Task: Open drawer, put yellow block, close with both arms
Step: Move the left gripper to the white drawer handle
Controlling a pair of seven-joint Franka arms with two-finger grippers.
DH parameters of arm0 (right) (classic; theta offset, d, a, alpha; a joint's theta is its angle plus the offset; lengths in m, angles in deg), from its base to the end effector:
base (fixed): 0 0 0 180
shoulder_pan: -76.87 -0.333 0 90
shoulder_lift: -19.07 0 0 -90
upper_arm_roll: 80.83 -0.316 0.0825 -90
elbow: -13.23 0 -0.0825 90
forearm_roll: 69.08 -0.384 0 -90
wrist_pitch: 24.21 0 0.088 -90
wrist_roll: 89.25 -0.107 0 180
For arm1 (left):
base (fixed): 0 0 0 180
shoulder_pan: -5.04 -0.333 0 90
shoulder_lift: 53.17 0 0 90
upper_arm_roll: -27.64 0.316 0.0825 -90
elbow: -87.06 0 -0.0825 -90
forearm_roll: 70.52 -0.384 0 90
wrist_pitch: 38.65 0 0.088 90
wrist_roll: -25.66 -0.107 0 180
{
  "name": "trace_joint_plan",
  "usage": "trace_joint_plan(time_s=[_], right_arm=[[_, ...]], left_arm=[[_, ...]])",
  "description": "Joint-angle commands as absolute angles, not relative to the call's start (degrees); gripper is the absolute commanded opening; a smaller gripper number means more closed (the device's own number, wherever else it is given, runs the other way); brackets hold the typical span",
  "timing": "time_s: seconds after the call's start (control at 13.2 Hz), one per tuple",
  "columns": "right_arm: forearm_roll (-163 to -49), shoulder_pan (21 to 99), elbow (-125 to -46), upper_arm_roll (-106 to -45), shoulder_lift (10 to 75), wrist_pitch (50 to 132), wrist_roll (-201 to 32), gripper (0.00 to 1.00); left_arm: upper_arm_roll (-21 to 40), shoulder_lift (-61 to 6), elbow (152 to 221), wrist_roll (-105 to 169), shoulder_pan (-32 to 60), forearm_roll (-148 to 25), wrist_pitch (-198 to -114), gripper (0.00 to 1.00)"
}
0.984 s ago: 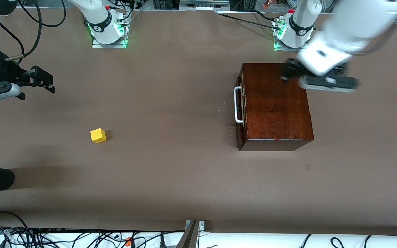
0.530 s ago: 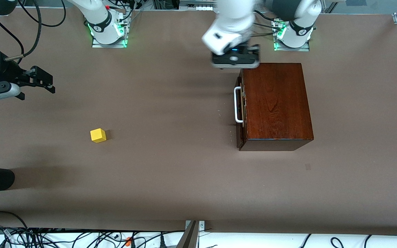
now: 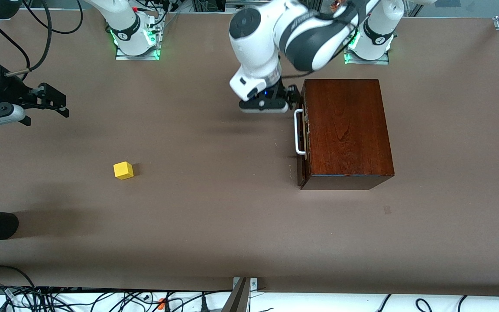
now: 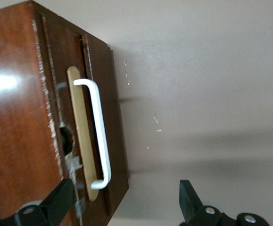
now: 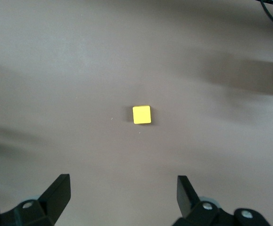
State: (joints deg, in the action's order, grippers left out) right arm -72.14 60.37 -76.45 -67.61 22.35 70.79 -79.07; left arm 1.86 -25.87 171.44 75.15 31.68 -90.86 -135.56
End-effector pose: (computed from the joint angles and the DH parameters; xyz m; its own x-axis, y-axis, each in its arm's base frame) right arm 0.5781 0.0422 0.6034 0.9725 0.2289 0.0436 0.2304 -0.9725 -0.0331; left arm 0.4649 -0.4747 0.4096 0.9940 -0.1040 -0.0336 -0.1091 -0.9631 -0.2462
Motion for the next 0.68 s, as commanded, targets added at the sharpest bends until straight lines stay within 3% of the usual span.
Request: trace_joint_plan(time_s=[0.0,0.61], right_arm=[[-72.77,60.70,-74.84,-67.56,22.94,69.75,-78.35,1.00],[-72.77,60.70,-74.84,-67.56,22.94,69.75,-78.35,1.00]], left_arm=[[1.45,-21.98,170.47,75.32,31.58,-95.91,-136.38,1.00],[2.07,-20.48,176.35,80.76,28.95,-98.03,-141.75,1.00]])
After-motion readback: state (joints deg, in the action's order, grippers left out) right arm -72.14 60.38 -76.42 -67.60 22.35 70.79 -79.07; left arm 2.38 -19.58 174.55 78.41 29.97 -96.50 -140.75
